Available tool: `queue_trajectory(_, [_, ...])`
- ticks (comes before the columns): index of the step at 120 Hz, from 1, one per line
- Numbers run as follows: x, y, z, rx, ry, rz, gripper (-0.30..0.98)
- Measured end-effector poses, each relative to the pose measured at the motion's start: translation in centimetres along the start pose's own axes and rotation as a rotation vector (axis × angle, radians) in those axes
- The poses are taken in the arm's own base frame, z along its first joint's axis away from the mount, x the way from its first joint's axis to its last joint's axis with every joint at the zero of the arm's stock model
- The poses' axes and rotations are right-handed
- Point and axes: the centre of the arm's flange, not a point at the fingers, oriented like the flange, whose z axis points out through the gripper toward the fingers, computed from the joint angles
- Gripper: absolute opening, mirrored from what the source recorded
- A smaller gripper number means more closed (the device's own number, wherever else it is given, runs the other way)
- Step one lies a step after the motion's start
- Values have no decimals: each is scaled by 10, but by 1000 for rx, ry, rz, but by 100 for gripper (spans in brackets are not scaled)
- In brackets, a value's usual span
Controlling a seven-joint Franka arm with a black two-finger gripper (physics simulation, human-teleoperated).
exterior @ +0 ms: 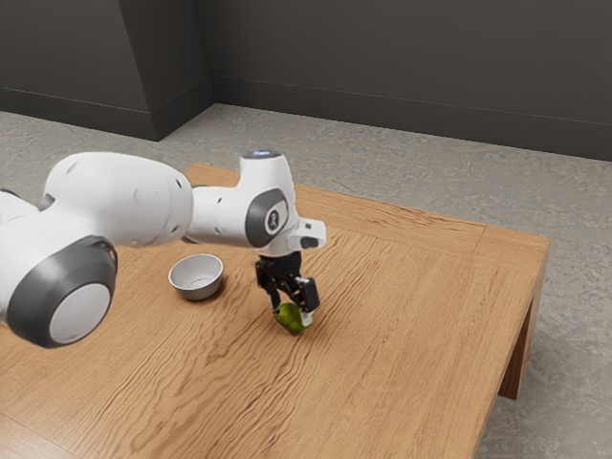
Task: Place the pear in the bowl.
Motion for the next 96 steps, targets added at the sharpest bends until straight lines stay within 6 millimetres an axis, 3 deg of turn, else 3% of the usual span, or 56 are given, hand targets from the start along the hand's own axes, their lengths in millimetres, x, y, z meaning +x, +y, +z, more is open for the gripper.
queue_trajectory(12, [2, 1, 5, -4, 3, 16, 67])
queue_trajectory(37, [3, 1, 11, -11, 6, 37, 53])
queue_trajectory(96, [5, 1, 7, -26, 39, 58, 35])
